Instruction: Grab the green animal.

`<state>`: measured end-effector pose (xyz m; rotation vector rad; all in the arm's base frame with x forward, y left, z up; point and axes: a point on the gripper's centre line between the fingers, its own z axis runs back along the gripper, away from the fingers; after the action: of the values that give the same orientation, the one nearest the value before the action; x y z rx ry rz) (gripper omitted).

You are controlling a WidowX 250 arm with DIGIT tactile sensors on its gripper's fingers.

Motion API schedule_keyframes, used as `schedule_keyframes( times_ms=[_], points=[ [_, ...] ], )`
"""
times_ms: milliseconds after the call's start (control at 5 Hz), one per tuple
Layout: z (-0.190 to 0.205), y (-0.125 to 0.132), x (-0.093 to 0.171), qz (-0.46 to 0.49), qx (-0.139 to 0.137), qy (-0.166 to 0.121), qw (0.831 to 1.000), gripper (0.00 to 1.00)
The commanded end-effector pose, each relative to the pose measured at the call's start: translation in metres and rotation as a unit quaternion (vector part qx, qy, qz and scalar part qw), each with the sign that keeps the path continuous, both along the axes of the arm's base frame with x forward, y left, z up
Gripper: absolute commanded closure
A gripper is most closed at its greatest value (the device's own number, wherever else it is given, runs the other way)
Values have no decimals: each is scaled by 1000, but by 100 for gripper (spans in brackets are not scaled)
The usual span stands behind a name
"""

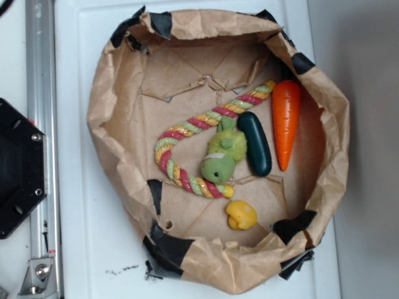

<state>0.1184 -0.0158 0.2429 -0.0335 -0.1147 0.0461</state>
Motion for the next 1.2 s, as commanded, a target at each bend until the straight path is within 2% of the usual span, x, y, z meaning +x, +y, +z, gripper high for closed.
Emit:
schedule_keyframes(
  times_ms=[0, 200, 400, 600, 800, 1000],
  points=[
    [0, 0, 0, 0, 0, 0, 1000, 0],
    [-20, 25, 42, 83, 66, 15, 994, 0],
    [-29, 39, 83, 196, 73, -54, 976, 0],
    [-47, 53, 107, 320, 44, -93, 942, 0],
    [-98, 68, 130, 439, 2, -97, 893, 0],
    [-152, 59, 153, 460, -55, -54, 885, 0]
  ],
)
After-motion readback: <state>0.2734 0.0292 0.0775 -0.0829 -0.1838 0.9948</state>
